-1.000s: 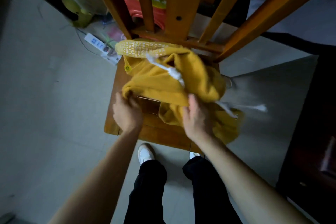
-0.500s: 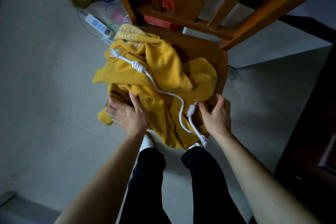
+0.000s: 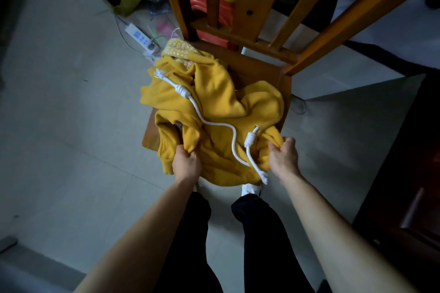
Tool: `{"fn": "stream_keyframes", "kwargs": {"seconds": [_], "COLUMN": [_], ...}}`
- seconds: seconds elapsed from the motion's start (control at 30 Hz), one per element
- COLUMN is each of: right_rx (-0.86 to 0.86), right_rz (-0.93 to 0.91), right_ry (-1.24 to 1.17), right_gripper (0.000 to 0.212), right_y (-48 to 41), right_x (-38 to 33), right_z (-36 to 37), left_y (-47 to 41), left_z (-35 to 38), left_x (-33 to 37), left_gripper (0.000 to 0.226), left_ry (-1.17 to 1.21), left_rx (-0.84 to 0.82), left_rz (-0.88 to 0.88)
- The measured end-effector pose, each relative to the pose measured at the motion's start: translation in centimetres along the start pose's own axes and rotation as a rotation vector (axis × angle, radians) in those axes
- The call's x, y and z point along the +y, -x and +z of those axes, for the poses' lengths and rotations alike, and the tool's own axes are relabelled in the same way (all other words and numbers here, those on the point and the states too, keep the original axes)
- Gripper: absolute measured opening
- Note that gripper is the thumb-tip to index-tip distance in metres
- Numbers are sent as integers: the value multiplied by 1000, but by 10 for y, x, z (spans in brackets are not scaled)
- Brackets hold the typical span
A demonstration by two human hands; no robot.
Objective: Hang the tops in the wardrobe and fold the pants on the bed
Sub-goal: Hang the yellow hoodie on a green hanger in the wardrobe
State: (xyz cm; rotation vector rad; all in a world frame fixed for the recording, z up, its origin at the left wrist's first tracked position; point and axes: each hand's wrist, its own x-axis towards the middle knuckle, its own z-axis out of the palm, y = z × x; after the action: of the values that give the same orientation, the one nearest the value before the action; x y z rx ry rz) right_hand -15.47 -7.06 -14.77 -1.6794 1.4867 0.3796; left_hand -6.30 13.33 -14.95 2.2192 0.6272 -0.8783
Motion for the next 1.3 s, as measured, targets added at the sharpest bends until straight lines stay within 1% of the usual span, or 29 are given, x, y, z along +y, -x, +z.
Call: {"fn": "stream_keyframes", "kwargs": {"seconds": [0.07, 0.13, 0.27, 0.37, 0.47, 0.5, 0.6, 0.7, 0.83, 0.9, 0.93, 0.97, 1.0, 1.03, 1.07, 1.1, 1.17, 1.23, 1.27, 1.3], "right_rx": [152, 245, 256, 224, 80, 33, -110, -309, -562, -656, -689, -714, -723, -720, -696, -656, -589, -565, -587, -635], "right_rz": [-101, -221, -518, -787, -1003, -1091, -1270, -1458, -1677, -1768, -1816, -1865, -1909, -1946, -1978, -2008, -2024, -1971, -1926, -1877], "right_ry": [-97, -190, -356, -398, -327, -310, -218, -127, 61, 144, 161, 160, 149, 127, 94, 56, -27, -97, -123, -148], "right_gripper": [25, 28, 27, 27, 26, 24, 28, 33, 41, 46, 48, 47, 44, 42, 41, 41, 40, 40, 41, 41], "right_y": [17, 37, 92, 137, 186, 211, 257, 323, 430, 484, 508, 530, 550, 569, 587, 604, 637, 671, 689, 707], "right_x": [-20, -47, -124, -182, -237, -254, -298, -336, -375, -383, -385, -387, -389, -391, -393, -396, -402, -405, -406, -405], "right_z": [-20, -44, -97, -139, -175, -188, -206, -216, -224, -222, -218, -211, -202, -190, -178, -163, -132, -96, -77, -57], "left_y": [13, 27, 67, 104, 141, 159, 186, 228, 273, 293, 301, 306, 312, 318, 324, 330, 343, 355, 360, 363], "left_z": [-16, -34, -76, -116, -169, -195, -249, -315, -392, -427, -445, -462, -478, -494, -508, -522, -554, -591, -609, -627], "left_x": [4, 9, 37, 69, 106, 120, 157, 174, 163, 148, 138, 127, 113, 98, 81, 63, 27, -14, -36, -59], "left_gripper": [21, 19, 24, 23, 15, 18, 38, 59, 99, 110, 109, 103, 89, 67, 44, 29, 20, 16, 19, 32], "left_ry": [-34, -65, -48, 13, 17, 46, 90, 180, 139, 120, 124, 142, 175, 211, 231, 235, 210, 249, 312, 389], "left_rx": [-50, -87, -124, -126, -69, -16, 139, 292, 457, 533, 570, 597, 608, 619, 648, 695, 799, 852, 847, 831], "left_rz": [13, 42, 54, 48, 137, 181, 298, 425, 554, 575, 571, 568, 572, 580, 584, 567, 497, 417, 398, 378]}}
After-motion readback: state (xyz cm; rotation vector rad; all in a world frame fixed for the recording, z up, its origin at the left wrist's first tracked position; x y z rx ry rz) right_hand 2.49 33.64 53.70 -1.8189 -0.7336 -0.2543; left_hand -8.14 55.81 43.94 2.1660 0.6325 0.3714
